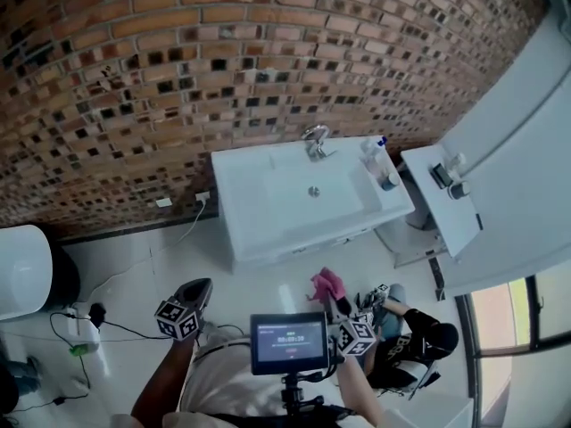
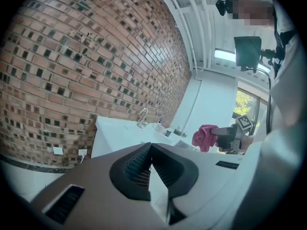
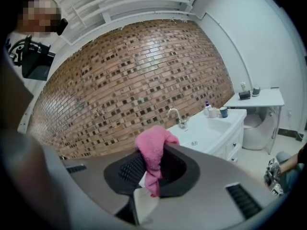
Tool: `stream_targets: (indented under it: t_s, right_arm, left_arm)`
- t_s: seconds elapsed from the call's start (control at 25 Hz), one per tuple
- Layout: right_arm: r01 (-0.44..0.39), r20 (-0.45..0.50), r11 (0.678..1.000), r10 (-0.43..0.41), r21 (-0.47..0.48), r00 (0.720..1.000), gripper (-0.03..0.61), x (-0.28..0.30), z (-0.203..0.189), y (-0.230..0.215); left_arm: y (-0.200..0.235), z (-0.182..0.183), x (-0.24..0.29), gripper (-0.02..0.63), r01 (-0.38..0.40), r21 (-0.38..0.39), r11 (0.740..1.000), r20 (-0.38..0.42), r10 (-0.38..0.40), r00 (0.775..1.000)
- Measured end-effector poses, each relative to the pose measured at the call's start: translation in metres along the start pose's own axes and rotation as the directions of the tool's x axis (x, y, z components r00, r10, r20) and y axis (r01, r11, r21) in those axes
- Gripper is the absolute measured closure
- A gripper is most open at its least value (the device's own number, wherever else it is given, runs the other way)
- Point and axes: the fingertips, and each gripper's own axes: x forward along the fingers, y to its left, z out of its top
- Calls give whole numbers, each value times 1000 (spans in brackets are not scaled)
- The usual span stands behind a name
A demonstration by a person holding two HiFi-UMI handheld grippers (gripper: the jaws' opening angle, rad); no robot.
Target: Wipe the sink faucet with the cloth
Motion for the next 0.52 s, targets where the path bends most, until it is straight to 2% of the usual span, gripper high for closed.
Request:
stream_targets:
  t_s: [0.24, 0.52]
  right_arm:
    - [-24, -31, 999, 23, -30, 999, 502, 20, -8, 30]
    - [-23, -57, 999, 20, -41, 998, 502, 42, -32, 53]
  left_arm:
    - [23, -5, -17, 620, -12, -26, 1000, 3, 12, 1000]
    - [60, -16, -44, 620, -40, -12, 999, -23, 40, 999]
